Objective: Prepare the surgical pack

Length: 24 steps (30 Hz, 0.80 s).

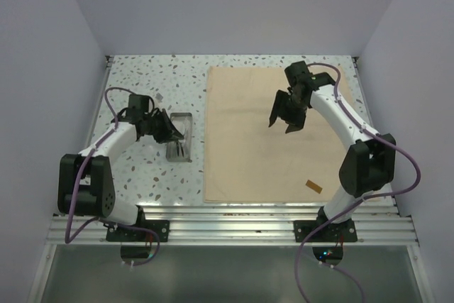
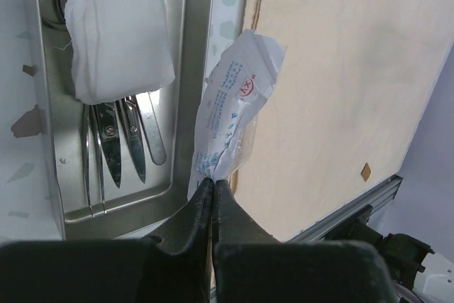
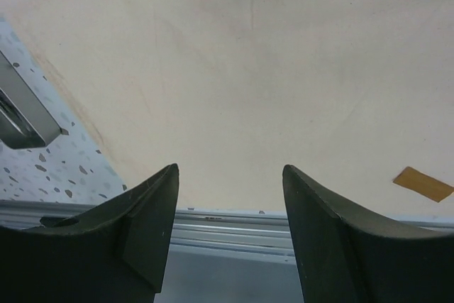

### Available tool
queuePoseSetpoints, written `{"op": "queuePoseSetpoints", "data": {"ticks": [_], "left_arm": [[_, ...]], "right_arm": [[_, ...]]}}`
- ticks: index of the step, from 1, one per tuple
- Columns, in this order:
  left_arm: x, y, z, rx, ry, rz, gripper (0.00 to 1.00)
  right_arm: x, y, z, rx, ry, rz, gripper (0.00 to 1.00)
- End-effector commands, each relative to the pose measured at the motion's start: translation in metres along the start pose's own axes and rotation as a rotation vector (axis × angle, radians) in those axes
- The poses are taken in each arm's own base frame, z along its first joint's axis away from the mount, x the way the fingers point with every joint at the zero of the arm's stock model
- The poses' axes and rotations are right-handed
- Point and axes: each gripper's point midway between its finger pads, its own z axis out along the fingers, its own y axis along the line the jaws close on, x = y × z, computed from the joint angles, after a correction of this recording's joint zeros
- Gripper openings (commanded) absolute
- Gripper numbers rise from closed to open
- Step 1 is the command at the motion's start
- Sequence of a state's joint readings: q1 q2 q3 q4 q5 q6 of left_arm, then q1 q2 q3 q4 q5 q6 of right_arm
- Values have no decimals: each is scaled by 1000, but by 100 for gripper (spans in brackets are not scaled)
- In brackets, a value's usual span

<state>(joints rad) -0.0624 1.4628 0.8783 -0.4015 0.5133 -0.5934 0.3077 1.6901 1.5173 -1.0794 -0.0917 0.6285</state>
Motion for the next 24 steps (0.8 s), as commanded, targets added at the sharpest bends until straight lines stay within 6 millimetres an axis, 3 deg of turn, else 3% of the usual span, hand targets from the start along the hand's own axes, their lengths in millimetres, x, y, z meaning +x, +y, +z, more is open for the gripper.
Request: {"op": "queuePoseSetpoints", "data": {"ticks": [1, 7, 10, 11, 14, 17, 23, 24], "left_arm": [[6, 13, 6, -11, 18, -4, 0], [13, 20, 10, -14, 57, -34, 2], [12, 24, 5, -41, 56, -31, 21], [12, 25, 3, -49, 56, -25, 36], [3, 22, -8, -79, 22, 7, 58], [-4, 17, -19, -99, -3, 32, 73], [-10, 5, -30, -82, -20, 67, 74], [-11, 2, -31, -74, -19, 75, 74]], "right_arm": [[1, -2, -19, -14, -41, -22, 64], [5, -9, -12, 11, -21, -18, 64], [6, -15, -7, 38, -13, -23, 64], [7, -18, -6, 49, -11, -28, 64], [17, -36, 0, 130, 32, -35, 65], [29, -55, 5, 188, 53, -17, 64], [49, -98, 14, 208, 106, 268, 60], [62, -110, 20, 231, 137, 318, 61]]}}
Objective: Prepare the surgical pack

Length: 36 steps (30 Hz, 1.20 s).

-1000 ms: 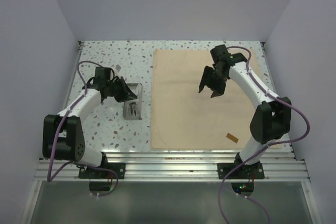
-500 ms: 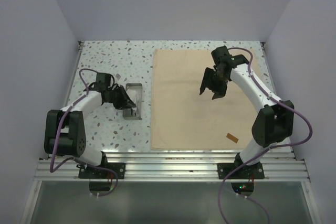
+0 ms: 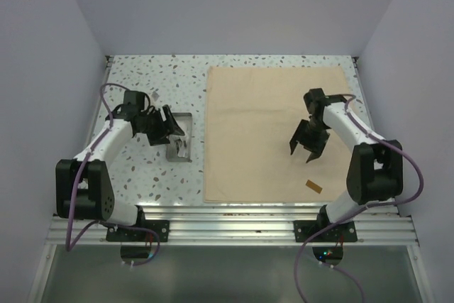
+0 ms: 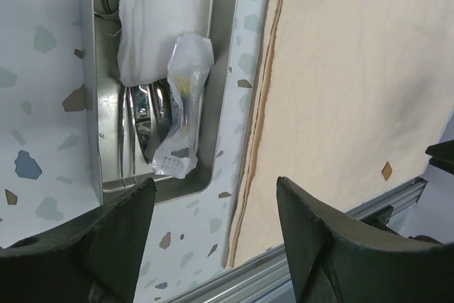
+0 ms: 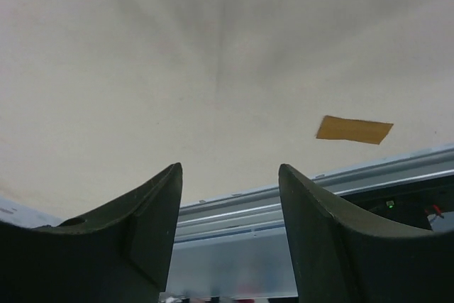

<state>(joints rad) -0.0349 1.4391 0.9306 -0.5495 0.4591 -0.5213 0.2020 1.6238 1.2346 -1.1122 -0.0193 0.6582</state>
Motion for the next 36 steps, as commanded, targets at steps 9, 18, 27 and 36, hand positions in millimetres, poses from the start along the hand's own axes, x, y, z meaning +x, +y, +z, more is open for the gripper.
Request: {"op": "queuePoseSetpoints", "data": {"ticks": [9, 18, 27, 36], "left_arm": [[3, -41, -2, 36, 22, 204, 69], [13, -64, 8, 94, 60, 266, 69], [9, -64, 9, 82, 62, 283, 69], [8, -62, 11, 70, 71, 283, 68]], "right_arm": [[38, -88, 22, 58, 48, 617, 77], [36, -105, 38, 106, -77, 1052, 71], [32, -112, 54, 171, -84, 1097, 70], [40, -118, 62, 172, -105, 1148, 66]]}}
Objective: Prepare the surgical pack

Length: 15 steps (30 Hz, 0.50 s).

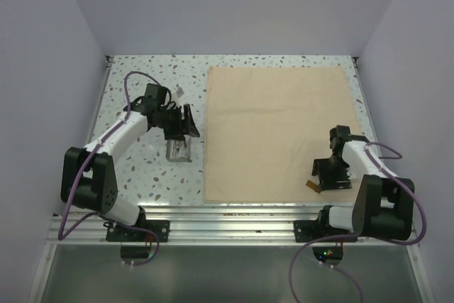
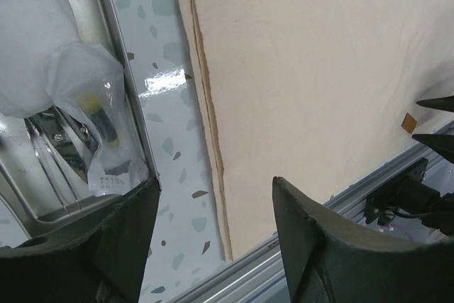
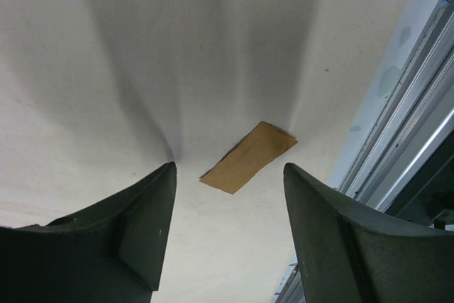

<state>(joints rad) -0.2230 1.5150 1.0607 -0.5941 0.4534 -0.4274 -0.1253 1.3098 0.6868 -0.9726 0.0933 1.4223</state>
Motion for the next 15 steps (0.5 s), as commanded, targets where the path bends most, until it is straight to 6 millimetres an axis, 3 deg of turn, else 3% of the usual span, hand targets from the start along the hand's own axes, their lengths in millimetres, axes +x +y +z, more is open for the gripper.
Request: {"op": "queuePoseSetpoints", "data": {"ticks": [1, 11, 15], "left_arm": [[-11, -6, -4, 9, -19, 38, 68], [-11, -4, -3, -1, -8, 41, 68], [-11, -4, -3, -3, -7, 42, 68]], "right_arm": [[-8, -7, 5, -5, -50, 72, 65], [-7, -16, 19, 5, -61, 86, 59], [-7, -15, 23, 22, -61, 69, 52]]}}
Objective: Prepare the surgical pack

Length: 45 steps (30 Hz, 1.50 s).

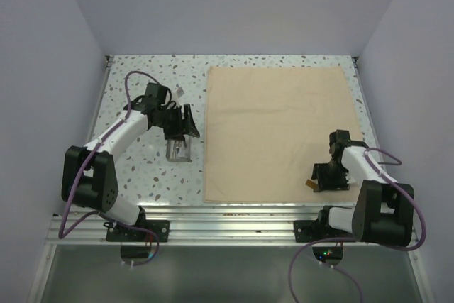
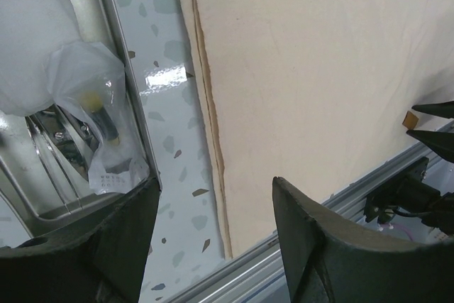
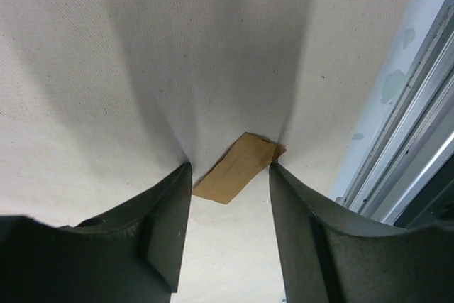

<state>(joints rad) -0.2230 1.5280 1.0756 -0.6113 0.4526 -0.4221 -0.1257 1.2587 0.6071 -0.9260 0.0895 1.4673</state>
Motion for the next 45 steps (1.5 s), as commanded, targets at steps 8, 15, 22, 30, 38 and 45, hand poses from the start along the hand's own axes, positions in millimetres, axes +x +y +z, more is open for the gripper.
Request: {"op": "queuePoseSetpoints", "data": {"ticks": [8, 15, 22, 30, 38, 45], "left_arm": [[-10, -4, -4, 0, -20, 42, 68], [-10, -4, -3, 3, -20, 41, 68], [-10, -5, -3, 9, -23, 38, 68], [-10, -8, -6, 21, -28, 36, 68], [-7, -9, -3, 37, -18, 26, 68], [-8, -11, -1, 44, -9, 27, 68]], "right_arm": [[-15, -3, 5, 24, -83, 16, 43], [-23, 7, -7, -6, -120, -27, 37], [-35, 27, -28, -55, -169, -111, 32], [-28, 40, -36, -94, -141, -194, 34], [-7, 13, -16, 14, -27, -289, 58], [-8, 11, -1, 54, -39, -260, 59]]}}
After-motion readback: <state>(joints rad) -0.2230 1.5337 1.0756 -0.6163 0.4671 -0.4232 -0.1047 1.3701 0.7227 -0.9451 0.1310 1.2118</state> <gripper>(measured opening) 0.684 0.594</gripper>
